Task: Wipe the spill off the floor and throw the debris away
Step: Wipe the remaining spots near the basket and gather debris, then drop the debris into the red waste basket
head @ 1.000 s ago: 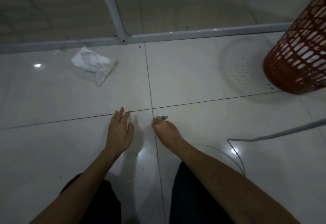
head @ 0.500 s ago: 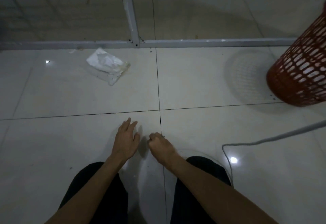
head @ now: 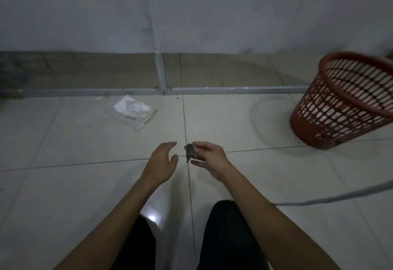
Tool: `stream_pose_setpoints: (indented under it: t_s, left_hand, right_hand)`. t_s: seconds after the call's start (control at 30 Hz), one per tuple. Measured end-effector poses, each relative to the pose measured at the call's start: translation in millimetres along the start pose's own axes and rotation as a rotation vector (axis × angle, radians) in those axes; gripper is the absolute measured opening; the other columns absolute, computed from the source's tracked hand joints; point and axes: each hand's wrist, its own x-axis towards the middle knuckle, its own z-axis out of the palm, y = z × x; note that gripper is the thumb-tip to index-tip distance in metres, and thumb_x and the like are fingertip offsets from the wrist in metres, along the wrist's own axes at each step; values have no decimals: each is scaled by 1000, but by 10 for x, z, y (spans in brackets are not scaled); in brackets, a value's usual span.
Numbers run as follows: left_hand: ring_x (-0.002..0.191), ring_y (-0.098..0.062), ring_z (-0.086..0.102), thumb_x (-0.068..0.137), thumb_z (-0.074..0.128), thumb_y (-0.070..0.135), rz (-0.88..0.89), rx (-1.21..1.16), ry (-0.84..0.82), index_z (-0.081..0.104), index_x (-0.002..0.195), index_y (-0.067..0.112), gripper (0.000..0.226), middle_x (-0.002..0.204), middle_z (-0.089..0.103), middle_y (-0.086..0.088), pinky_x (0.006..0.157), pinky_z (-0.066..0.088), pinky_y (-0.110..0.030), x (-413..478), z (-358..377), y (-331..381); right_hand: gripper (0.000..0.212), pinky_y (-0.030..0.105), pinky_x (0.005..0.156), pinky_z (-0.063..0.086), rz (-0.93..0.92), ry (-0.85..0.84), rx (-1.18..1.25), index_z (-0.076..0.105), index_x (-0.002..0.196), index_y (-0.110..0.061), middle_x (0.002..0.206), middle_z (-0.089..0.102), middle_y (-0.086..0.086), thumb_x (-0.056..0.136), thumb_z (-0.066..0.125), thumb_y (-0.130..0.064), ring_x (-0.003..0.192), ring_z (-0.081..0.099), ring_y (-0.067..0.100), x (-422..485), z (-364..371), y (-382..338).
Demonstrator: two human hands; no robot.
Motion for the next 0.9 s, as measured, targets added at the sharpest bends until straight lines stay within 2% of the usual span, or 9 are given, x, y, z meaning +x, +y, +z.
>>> stream_pose_setpoints:
  t_s: [0.13, 0.3, 0.4, 0.53, 0.73, 0.9]
  left_hand:
    - [124, -20, 46, 90, 53, 13, 105, -25, 58, 47, 132, 11, 42, 136, 50, -8, 101, 26, -19, 103, -197, 434]
    - [127, -19, 43, 91, 51, 17, 212, -1, 101, 44, 134, 14, 44, 139, 47, -5, 105, 28, -23, 267, -367, 1035]
    - [130, -20, 41, 91, 51, 19, 273, 22, 114, 44, 135, 14, 45, 141, 46, -5, 108, 29, -29, 366, -378, 1423]
    - [133, -20, 36, 92, 51, 21, 373, 51, 115, 41, 136, 14, 46, 144, 43, -5, 109, 26, -28, 529, -327, 1978]
    - [131, -24, 38, 89, 51, 17, 517, 87, 81, 40, 136, 11, 49, 143, 42, -8, 109, 29, -33, 826, -220, 2807]
    - [131, -26, 37, 86, 52, 14, 599, 130, 79, 41, 135, 9, 50, 143, 43, -11, 109, 30, -36, 1070, -134, 3400]
  right_hand:
    - [18, 38, 69, 59, -69, -76, 308, 61, 103, -5, 93, 73, 13, 90, 53, 4, 82, 71, 26, -155, -119, -525]
    - [20, 32, 68, 59, -207, -104, 442, 58, 107, -1, 93, 73, 16, 89, 52, 6, 83, 72, 27, -437, -339, -1106]
    - [18, 31, 68, 59, -293, -65, 465, 61, 103, -1, 95, 69, 17, 87, 54, 6, 83, 71, 26, -638, -535, -1404]
    - [14, 29, 65, 59, -425, 11, 508, 62, 94, -3, 83, 73, 12, 87, 53, 5, 75, 72, 20, -889, -891, -1844]
    - [18, 23, 62, 59, -641, 159, 579, 58, 87, -3, 69, 74, 7, 91, 45, 8, 64, 71, 15, -1224, -1469, -2521]
    - [15, 23, 65, 59, -770, 246, 607, 58, 92, 0, 72, 74, 8, 91, 45, 7, 68, 72, 15, -1444, -1945, -3010]
